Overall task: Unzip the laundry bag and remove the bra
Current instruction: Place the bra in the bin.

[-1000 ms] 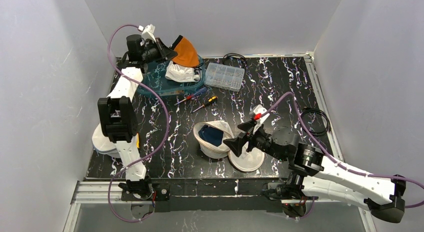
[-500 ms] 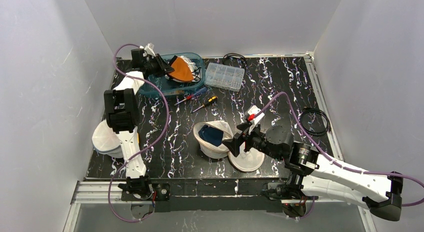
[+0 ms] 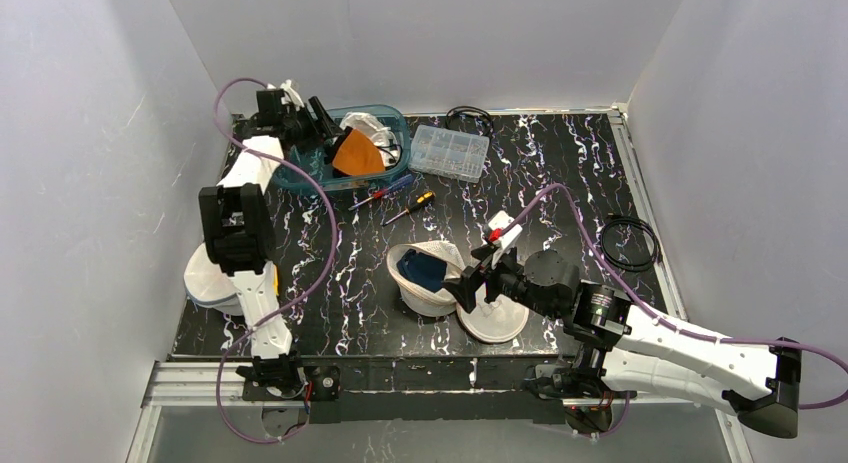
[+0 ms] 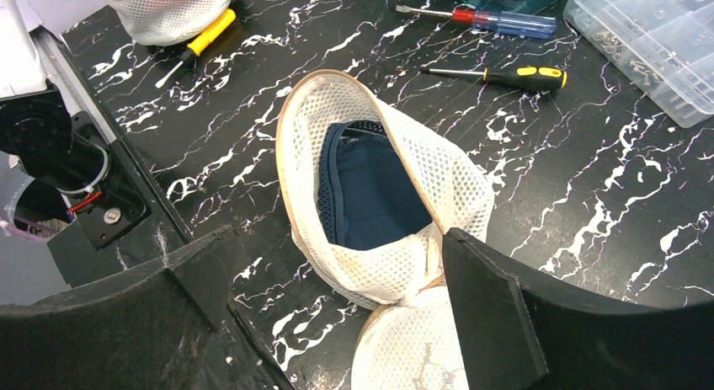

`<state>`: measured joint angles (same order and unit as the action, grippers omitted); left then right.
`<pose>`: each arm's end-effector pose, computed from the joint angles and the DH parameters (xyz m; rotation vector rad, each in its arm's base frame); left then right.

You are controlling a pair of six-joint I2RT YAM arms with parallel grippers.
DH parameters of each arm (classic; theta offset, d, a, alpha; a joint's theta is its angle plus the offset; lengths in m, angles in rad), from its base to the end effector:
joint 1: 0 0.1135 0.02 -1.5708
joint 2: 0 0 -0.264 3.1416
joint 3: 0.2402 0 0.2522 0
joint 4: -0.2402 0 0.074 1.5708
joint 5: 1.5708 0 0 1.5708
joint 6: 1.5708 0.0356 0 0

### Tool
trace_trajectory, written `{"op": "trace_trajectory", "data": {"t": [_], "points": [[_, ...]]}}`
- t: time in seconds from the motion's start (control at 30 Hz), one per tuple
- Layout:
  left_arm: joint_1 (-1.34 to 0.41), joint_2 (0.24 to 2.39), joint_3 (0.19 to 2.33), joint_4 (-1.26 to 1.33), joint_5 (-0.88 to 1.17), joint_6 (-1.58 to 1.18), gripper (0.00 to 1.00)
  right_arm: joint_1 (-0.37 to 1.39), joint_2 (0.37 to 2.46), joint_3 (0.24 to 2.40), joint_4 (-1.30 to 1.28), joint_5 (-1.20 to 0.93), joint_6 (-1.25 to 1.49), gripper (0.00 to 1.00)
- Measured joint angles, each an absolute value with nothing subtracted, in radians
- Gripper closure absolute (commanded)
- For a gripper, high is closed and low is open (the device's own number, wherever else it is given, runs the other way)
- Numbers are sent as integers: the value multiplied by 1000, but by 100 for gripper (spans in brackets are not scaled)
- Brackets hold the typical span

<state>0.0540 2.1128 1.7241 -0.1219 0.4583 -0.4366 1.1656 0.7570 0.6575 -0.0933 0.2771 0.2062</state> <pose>0.4981 0.0112 0.2506 -0.2294 2.0878 -0.7084 0.0815 0.1653 0.3094 -0.6494 1.6978 0.7472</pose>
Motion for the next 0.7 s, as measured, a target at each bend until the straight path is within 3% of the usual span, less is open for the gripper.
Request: {"op": "trace_trajectory", "data": {"t": [0.23,0.43,0.6,0.7], "points": [[15,1935,1707,-174,330,-411,58,1166,757,657,-75,277,210,3],[-68,1996,1755,-213,324,-405,69,1166,759,657,-80,294,229,3],[-73,2091,1731,-266,297,-420,70,1166,759,657,-95,333,256,1],[-67,2078,1682,-273,287,-440,61,1166,760,657,-115,388,289,1]]}}
